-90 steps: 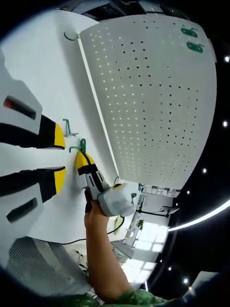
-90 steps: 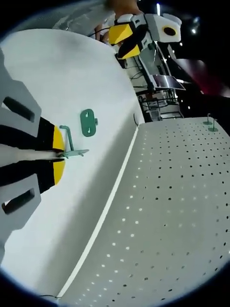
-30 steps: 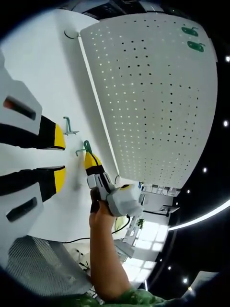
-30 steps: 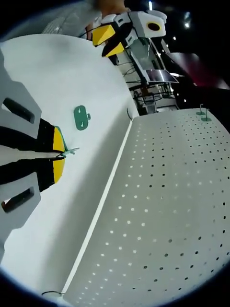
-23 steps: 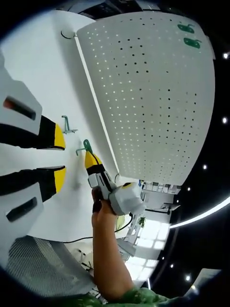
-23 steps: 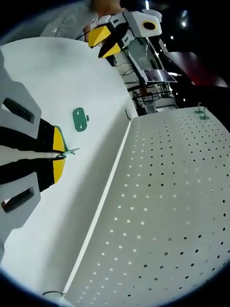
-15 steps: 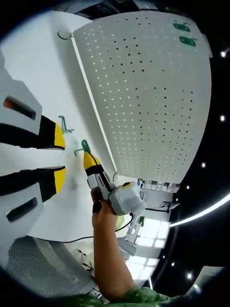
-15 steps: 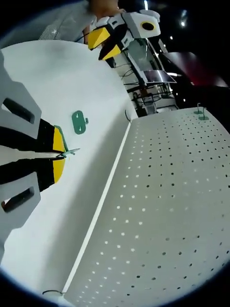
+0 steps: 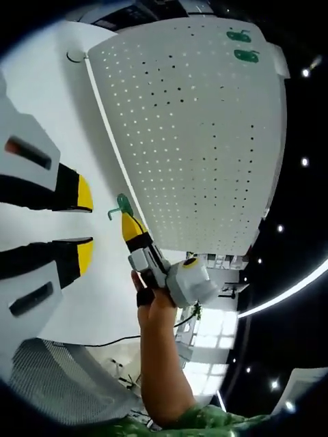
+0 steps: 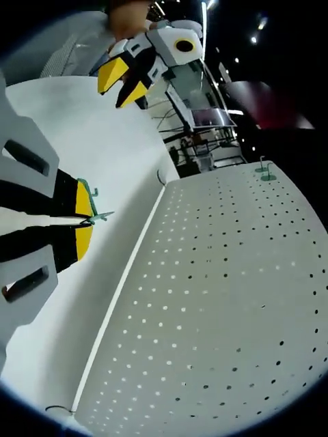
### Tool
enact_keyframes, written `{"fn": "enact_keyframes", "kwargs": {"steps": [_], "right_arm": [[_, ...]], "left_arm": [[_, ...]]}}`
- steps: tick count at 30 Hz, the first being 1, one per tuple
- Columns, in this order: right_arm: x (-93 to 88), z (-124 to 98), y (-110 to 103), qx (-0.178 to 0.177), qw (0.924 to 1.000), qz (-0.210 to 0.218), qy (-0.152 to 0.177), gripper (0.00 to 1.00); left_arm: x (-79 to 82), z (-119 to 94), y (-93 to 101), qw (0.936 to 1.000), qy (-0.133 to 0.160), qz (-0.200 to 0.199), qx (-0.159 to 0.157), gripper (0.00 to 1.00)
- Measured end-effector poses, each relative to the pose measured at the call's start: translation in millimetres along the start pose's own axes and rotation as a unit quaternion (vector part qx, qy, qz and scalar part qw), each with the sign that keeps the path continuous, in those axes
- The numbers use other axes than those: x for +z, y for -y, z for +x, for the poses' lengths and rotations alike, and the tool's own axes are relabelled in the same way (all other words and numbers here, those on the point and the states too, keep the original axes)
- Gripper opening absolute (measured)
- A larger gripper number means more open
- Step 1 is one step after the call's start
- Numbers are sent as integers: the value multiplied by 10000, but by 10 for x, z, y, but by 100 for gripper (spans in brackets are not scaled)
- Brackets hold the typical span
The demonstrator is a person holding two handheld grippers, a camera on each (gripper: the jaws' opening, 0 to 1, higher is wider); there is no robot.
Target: Insert the hook assembly into the mounting plate slot until the hook locks in place.
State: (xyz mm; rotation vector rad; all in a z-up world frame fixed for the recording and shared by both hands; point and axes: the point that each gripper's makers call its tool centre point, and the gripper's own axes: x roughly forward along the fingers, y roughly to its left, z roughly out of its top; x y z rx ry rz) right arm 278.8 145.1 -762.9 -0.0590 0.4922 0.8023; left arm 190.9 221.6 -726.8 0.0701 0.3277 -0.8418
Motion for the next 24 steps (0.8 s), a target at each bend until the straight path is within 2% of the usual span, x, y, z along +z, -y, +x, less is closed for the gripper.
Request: {"fn": "enact_keyframes", "kwargs": {"steps": [10,17,24], "right_arm": [[235,-135,-221,113,9999,-110,30,2],[328,-214,-397,212,9996,-155,67,2],[338,-266,-536,302,9995,-116,63,2]], "left_arm": [[179,-61,42,9988,292,384,87,17],[202,-67,62,9963,272,800,185,19],[222,-77,57,9935,283,1066,273,18]]}}
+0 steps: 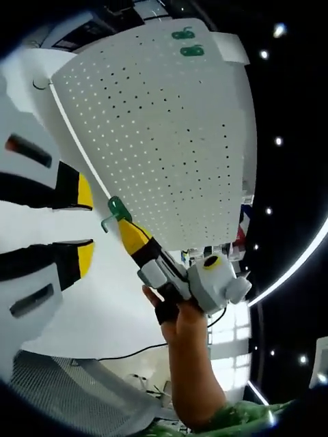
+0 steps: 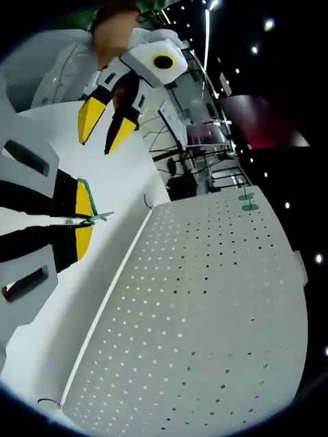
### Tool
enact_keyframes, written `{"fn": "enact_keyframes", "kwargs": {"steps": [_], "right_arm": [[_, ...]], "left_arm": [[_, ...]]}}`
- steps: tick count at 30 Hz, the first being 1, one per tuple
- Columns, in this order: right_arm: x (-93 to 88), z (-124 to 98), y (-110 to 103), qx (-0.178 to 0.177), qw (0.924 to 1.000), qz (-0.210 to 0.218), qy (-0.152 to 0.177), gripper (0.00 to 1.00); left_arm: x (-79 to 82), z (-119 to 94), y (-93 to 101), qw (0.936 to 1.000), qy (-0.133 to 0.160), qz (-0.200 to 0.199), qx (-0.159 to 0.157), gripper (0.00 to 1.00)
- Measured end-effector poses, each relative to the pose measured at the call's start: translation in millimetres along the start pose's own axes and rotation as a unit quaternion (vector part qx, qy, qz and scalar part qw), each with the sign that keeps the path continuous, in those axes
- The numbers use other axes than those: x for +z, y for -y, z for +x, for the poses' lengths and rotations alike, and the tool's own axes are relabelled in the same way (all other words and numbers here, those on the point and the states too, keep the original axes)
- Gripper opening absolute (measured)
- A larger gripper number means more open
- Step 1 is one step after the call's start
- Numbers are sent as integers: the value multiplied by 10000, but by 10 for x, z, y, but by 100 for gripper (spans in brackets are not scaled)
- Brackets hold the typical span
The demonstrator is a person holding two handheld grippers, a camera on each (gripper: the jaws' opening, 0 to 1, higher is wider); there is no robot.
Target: Insert the hook assembly into the mounting plate slot until the hook locks in place.
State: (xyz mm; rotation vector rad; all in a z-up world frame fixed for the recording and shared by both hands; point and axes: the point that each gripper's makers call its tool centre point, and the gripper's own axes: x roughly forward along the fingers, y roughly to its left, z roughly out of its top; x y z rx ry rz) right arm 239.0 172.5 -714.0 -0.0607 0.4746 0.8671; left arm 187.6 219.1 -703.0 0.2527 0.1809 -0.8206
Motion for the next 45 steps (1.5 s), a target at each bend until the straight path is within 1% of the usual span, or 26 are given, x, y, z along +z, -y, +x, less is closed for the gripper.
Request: {"fn": "enact_keyframes", "kwargs": {"steps": [8,12,20,34,36,39,42,45], "right_arm": [[1,25,-154,144,9999,25,-61,2],[-2,37,-193,208,9997,97,-77,2],[-17,54,-255,307,9991,265,-138,2],[-54,44,-311,376,9980,393,-328,1],[-59,38,-319,389,9977,443,-345,1],[-86,36,-317,365,9974,469,-418,1],[-94,34,-320,355,9974,444,-438,1],[-93,30,-315,352,9974,456,-433,1]], "left_arm": [[-15,26,56,9992,-76,386,-43,17],[-28,31,74,9982,-137,582,-56,16],[-44,40,73,9961,-215,850,-51,13],[-44,37,100,9932,-259,1129,-66,9],[-32,35,119,9929,-226,1163,-96,6],[-11,32,140,9924,-177,1208,-130,4],[-11,34,139,9925,-179,1203,-135,4],[23,26,99,9942,-110,1068,-83,4]]}}
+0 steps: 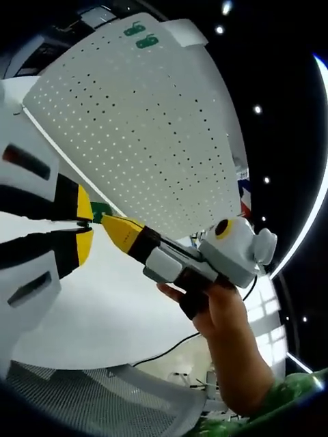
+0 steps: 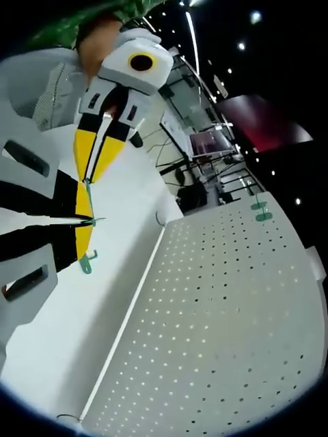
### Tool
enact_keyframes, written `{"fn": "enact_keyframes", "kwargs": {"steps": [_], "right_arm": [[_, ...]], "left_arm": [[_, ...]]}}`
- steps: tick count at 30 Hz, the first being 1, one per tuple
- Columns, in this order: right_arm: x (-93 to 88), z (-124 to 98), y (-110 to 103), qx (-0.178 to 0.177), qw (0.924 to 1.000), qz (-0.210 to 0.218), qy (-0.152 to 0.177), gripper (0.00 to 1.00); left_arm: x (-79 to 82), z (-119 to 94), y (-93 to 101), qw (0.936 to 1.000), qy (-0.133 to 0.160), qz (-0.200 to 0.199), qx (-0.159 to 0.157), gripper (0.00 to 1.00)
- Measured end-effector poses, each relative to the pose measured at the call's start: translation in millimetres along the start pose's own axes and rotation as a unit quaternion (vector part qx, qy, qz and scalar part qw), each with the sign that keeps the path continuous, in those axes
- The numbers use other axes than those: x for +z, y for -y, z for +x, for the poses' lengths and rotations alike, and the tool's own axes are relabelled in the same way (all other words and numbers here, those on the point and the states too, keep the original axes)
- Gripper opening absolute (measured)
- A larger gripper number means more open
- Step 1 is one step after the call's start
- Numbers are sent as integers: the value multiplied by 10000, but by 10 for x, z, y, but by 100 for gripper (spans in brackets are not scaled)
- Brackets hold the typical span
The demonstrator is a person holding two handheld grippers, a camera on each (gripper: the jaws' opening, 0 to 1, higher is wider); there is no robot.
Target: Insert the hook assembly into the mounting plate slot until the hook locks in place.
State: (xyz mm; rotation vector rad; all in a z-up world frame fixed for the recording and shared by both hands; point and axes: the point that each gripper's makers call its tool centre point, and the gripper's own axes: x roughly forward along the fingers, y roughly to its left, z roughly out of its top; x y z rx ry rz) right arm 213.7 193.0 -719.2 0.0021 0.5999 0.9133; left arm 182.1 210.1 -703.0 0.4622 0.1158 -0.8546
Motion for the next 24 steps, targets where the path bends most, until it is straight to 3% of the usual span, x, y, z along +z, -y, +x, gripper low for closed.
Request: {"fn": "enact_keyframes", "kwargs": {"steps": [6,11,19,24], "right_arm": [[38,-9,17,1,10000,68,59,0],[49,16,-6,15,10000,-18,62,0],[83,8,24,-37,9999,29,127,0],[107,-7,25,-48,9998,28,168,0]], "left_arm": [[49,-26,-103,9974,282,-658,77,1],[36,-49,-179,9951,339,-907,191,1],[31,-50,-153,9951,295,-932,159,2],[8,-42,-154,9956,208,-895,205,14]]}}
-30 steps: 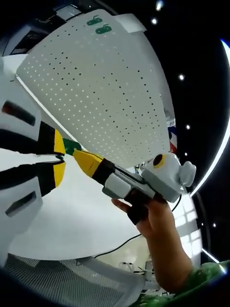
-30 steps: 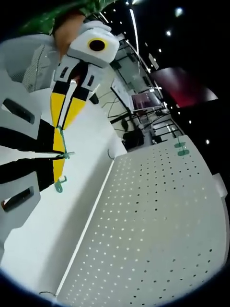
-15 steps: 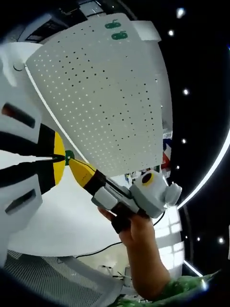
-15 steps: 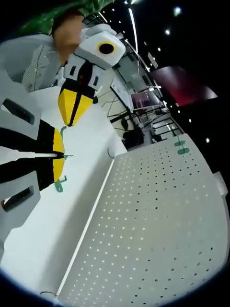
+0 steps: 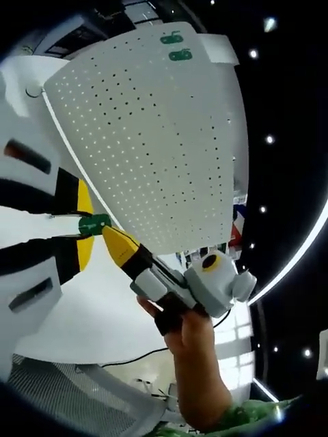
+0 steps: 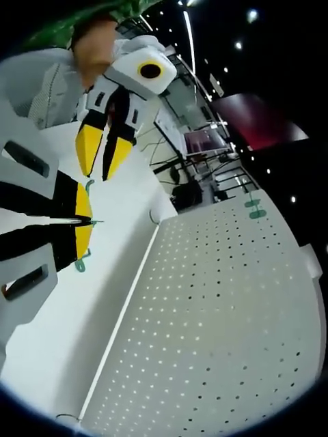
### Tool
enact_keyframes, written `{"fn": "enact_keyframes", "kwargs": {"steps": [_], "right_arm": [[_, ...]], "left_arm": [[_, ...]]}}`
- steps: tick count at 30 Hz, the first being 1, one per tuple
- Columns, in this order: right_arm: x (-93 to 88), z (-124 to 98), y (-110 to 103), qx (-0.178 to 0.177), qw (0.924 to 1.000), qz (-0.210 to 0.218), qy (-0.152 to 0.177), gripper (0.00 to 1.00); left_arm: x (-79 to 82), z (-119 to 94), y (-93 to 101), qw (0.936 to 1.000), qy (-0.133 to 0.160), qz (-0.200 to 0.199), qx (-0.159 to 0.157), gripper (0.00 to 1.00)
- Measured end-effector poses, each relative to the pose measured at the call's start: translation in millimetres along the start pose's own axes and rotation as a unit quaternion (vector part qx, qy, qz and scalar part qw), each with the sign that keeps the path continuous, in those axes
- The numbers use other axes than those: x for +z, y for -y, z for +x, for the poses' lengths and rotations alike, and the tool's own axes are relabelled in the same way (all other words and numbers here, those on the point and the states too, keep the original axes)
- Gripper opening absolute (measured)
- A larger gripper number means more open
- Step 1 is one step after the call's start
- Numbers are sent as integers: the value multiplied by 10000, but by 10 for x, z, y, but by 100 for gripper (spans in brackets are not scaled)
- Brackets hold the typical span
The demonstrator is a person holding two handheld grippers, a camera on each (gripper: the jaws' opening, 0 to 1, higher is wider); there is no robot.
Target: Insert the hook assembly into the mounting plate slot until the hook locks in place.
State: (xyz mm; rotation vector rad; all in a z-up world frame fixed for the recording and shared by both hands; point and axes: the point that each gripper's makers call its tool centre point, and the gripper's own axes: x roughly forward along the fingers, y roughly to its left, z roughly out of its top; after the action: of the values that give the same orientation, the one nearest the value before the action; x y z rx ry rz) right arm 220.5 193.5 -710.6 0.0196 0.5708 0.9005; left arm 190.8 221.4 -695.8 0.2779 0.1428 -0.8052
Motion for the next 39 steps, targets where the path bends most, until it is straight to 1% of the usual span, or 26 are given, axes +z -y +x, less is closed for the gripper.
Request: {"fn": "enact_keyframes", "kwargs": {"steps": [7,16,19,24,33,39], "right_arm": [[44,6,-54,63,10000,44,63,0],[150,40,-208,301,9989,291,217,0],[182,43,-265,342,9988,253,223,0],[234,41,-330,456,9980,344,282,0],[260,60,-431,566,9974,362,270,0],[268,57,-441,584,9972,377,277,0]], "left_arm": [[2,-19,-54,9999,40,-56,109,13],[24,-47,-134,9995,122,-133,258,10],[26,-53,-152,9994,137,-132,289,9],[33,-60,-174,9992,162,-142,325,8],[60,-75,-193,9990,213,-119,378,7],[71,-74,-198,9990,232,-110,378,5]]}}
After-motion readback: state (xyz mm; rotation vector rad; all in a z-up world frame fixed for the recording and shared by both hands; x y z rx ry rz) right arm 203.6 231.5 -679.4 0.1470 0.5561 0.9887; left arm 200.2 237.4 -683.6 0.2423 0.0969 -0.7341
